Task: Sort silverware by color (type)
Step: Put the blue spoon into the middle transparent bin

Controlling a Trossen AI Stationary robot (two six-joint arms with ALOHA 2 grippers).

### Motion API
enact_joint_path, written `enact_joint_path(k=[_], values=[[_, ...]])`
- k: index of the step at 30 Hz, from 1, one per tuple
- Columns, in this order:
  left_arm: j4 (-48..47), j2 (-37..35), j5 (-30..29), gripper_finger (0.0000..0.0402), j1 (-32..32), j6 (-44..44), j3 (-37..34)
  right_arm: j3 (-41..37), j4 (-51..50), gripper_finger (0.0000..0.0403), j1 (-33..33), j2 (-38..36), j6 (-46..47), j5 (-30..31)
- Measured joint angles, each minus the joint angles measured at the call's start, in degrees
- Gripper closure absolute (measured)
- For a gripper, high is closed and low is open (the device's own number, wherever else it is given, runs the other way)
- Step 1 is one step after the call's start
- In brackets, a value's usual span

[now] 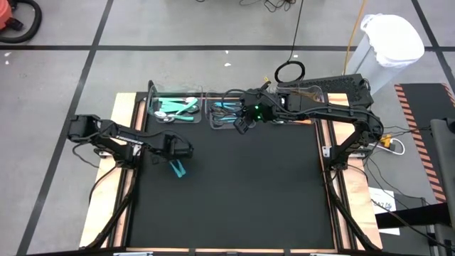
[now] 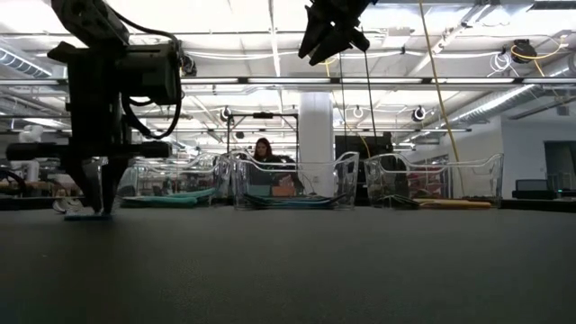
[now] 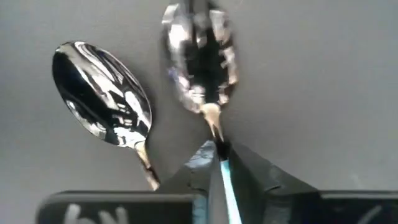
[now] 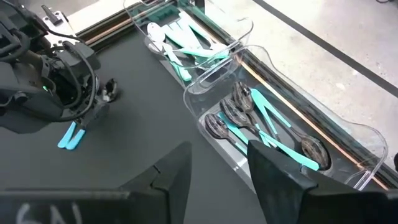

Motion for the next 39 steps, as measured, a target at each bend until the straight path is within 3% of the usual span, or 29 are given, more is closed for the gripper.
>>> enact_joint_path(k=[6, 14, 17, 20, 23, 26, 30, 35, 39], values=[[0.22, -0.82, -0.99, 0.0390, 0.05, 3.76, 0.29, 0.00, -0.03, 0.0250, 0.26, 0.00, 2.92, -3.12], [4.03, -7.67, -4.39, 0.0397, -0.83, 13.68, 3.50, -0.41, -4.55, 0.0250, 1.18, 0.23, 8.88, -8.95], [11.58, -12.04, -6.10, 0.0398, -1.85, 25.20, 4.38, -2.47, -3.88, 0.0250, 1.21, 0.46, 10.53, -13.83], [20.76, -15.71, -5.78, 0.0398, -3.06, 39.50, 4.39, -5.57, 3.08, 0.0250, 1.20, 0.46, 11.43, -18.19], [29.88, -18.20, -2.40, 0.0399, -3.90, 53.53, 4.44, -7.37, 9.49, 0.0250, 1.41, 0.46, 12.45, -22.11], [37.06, -19.27, 0.20, 0.0399, -4.35, 61.25, 4.44, -8.02, 16.42, 0.0250, 1.98, 0.46, 14.38, -25.49], [40.85, -19.39, -2.76, 0.0399, -4.46, 64.28, 4.48, -8.09, 23.13, 0.0250, 3.27, 0.46, 16.01, -25.15], [40.69, -18.88, -6.17, 0.0400, -4.46, 68.34, 4.46, -8.09, 24.35, 0.0250, 4.52, 0.84, 15.41, -15.91], [41.00, -18.59, -7.60, 0.0400, -4.46, 70.68, 4.46, -8.13, 26.32, 0.0250, 4.99, 1.72, 14.45, -13.49]])
